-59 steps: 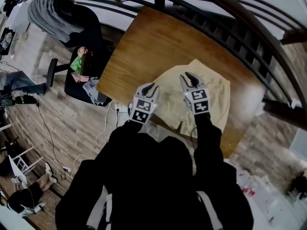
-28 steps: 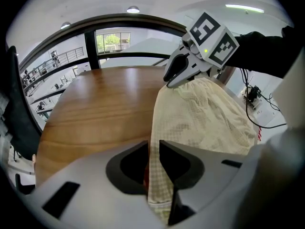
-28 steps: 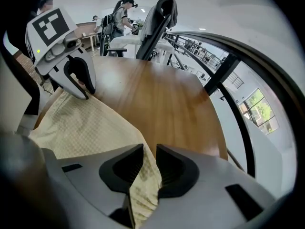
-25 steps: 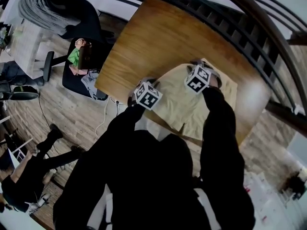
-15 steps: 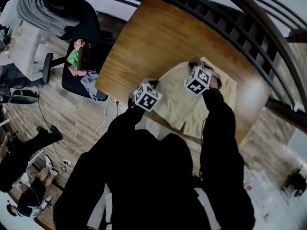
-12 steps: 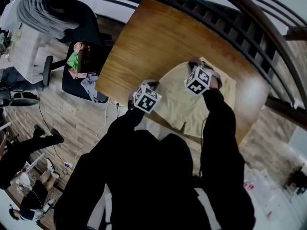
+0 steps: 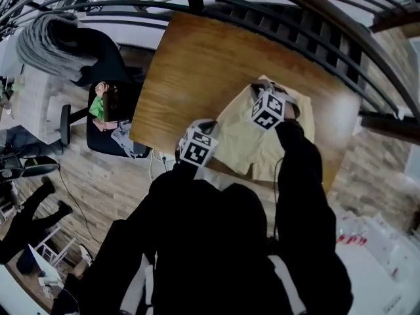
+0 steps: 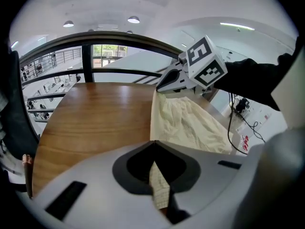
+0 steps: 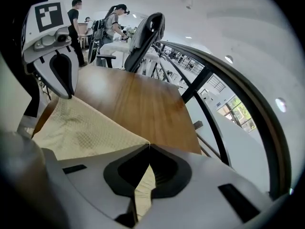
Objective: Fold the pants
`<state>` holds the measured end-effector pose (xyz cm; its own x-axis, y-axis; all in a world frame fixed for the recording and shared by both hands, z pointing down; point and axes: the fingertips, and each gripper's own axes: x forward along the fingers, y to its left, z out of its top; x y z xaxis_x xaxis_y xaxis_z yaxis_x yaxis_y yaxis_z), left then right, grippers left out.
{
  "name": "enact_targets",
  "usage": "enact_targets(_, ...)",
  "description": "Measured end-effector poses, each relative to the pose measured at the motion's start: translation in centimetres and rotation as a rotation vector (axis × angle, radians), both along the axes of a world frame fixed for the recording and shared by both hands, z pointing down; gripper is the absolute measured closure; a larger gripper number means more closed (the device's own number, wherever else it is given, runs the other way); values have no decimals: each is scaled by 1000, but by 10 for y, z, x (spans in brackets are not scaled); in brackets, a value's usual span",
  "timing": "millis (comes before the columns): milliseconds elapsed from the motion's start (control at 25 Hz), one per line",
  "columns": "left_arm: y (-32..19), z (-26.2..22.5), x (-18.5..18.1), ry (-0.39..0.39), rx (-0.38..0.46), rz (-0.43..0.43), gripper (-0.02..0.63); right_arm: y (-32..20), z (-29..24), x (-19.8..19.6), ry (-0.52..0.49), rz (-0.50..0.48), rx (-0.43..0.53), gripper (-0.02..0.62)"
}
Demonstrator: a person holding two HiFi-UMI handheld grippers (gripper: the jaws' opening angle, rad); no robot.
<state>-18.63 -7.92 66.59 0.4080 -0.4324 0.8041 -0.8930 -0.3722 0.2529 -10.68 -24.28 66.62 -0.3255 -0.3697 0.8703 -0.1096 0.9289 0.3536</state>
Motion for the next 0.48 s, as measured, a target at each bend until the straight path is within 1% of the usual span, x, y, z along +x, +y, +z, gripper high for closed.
enact_targets(160,5,-16,14,45,-11,26,600,1,-12,7,-6,9,15,591)
enact_targets(480,13,-45,48,59,15,88,600,4,-41,37,-57,58,39,591)
